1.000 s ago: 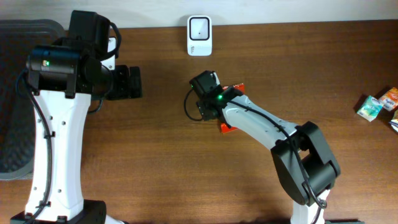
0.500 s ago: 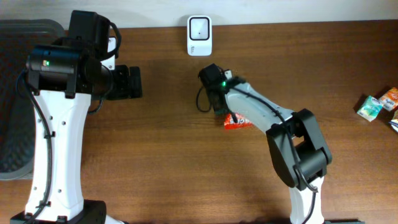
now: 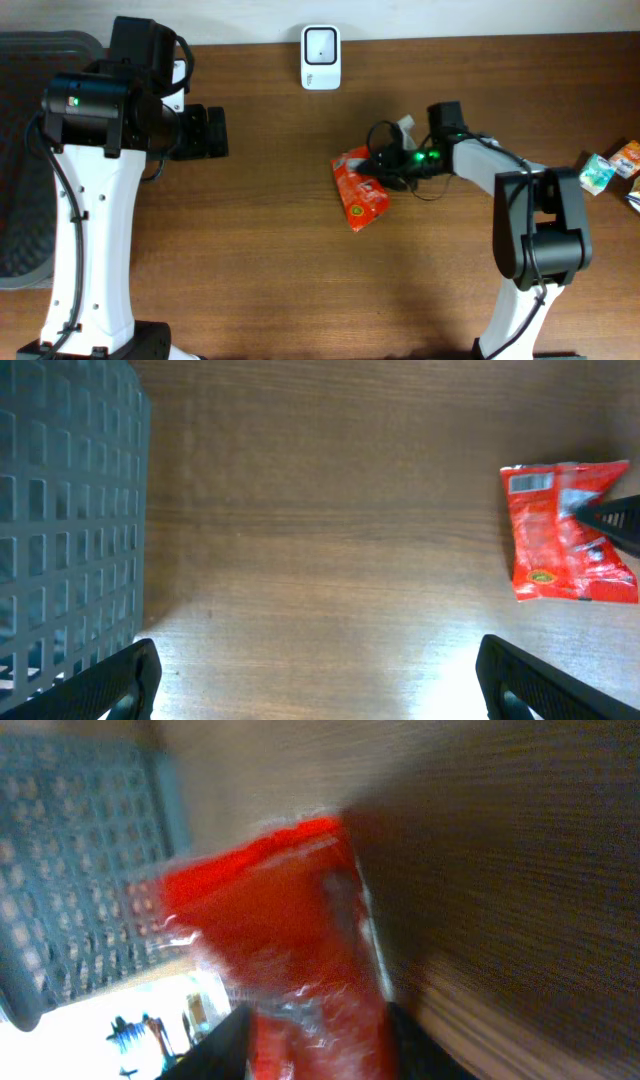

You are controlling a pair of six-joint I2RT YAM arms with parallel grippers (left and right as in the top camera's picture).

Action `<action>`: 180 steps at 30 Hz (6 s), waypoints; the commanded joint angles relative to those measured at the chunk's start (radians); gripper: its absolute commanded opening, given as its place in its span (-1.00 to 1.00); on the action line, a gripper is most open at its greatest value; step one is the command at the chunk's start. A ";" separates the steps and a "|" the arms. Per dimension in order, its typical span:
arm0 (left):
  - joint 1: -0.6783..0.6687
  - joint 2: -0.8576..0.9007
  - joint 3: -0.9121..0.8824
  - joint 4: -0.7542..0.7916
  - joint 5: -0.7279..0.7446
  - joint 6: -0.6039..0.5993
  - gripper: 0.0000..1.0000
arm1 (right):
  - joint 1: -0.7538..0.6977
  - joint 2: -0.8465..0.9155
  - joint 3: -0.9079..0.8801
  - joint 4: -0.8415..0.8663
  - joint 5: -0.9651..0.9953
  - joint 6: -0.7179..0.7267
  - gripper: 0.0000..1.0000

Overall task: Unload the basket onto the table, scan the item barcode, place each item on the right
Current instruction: 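Regrasp the red bag with the right gripper, then flip the red bag over and lift it with the right gripper, then raise the red bag to the scanner face with the right gripper, then carry the red bag to the right table edge and release it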

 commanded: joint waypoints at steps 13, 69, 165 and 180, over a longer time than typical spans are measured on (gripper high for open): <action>0.003 0.000 0.003 0.002 -0.011 -0.009 0.98 | 0.313 -0.195 0.148 -0.412 0.907 0.015 -0.92; 0.003 0.000 0.003 0.002 -0.011 -0.009 0.98 | 0.176 0.009 0.052 -0.074 0.540 0.165 0.97; -0.001 0.000 0.003 0.002 -0.011 -0.009 0.98 | -0.332 -0.051 0.375 0.246 0.439 0.112 -0.92; -0.001 0.000 0.003 0.002 -0.011 -0.009 0.98 | -0.799 -0.102 0.375 -0.257 0.577 -0.169 0.97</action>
